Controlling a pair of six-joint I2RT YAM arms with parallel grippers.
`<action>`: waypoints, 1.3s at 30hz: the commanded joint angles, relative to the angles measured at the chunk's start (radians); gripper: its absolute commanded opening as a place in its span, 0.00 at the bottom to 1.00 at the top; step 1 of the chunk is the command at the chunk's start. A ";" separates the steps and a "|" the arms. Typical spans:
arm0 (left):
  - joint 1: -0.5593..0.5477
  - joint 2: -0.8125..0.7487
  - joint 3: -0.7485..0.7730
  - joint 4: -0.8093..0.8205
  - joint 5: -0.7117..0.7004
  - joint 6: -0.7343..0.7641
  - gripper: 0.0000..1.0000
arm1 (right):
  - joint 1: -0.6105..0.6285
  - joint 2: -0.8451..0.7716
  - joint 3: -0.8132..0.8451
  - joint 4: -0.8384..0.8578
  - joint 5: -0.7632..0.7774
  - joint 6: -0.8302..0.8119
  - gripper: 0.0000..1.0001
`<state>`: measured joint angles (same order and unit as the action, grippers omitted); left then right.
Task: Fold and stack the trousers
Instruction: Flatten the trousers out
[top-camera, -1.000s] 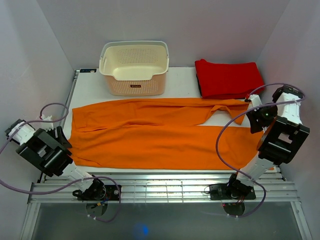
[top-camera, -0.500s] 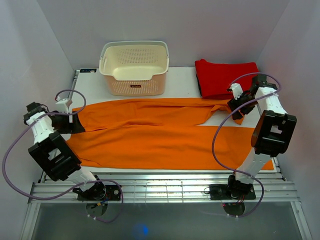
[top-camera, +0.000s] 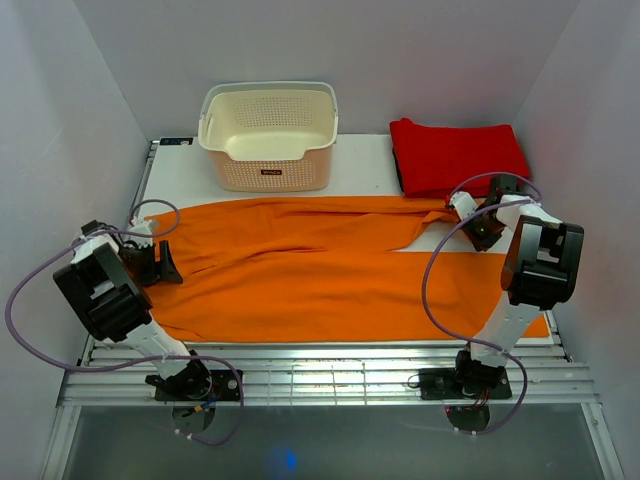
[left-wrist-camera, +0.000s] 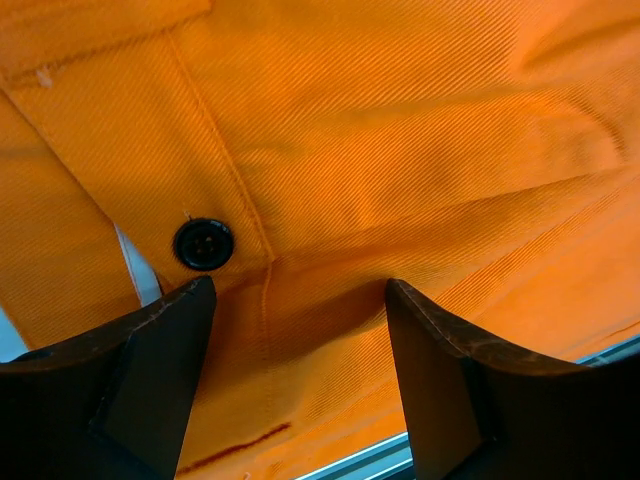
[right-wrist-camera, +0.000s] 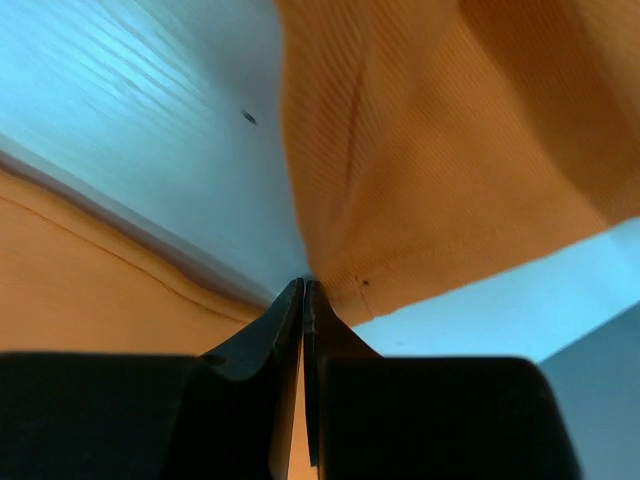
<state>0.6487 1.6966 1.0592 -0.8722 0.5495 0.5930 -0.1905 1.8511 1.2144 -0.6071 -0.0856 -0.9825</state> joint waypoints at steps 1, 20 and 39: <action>0.011 0.000 -0.025 0.045 -0.106 0.043 0.79 | -0.059 -0.030 -0.045 0.056 0.066 -0.096 0.08; 0.066 0.025 0.110 -0.033 0.019 0.151 0.87 | -0.188 -0.128 0.108 -0.230 -0.176 -0.099 0.64; -0.003 0.030 0.059 0.056 0.064 -0.001 0.90 | 0.049 0.011 -0.032 0.118 -0.077 0.074 0.34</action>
<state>0.6502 1.7058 1.1393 -0.8585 0.6281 0.6167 -0.1402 1.8565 1.2221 -0.5716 -0.2207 -0.9066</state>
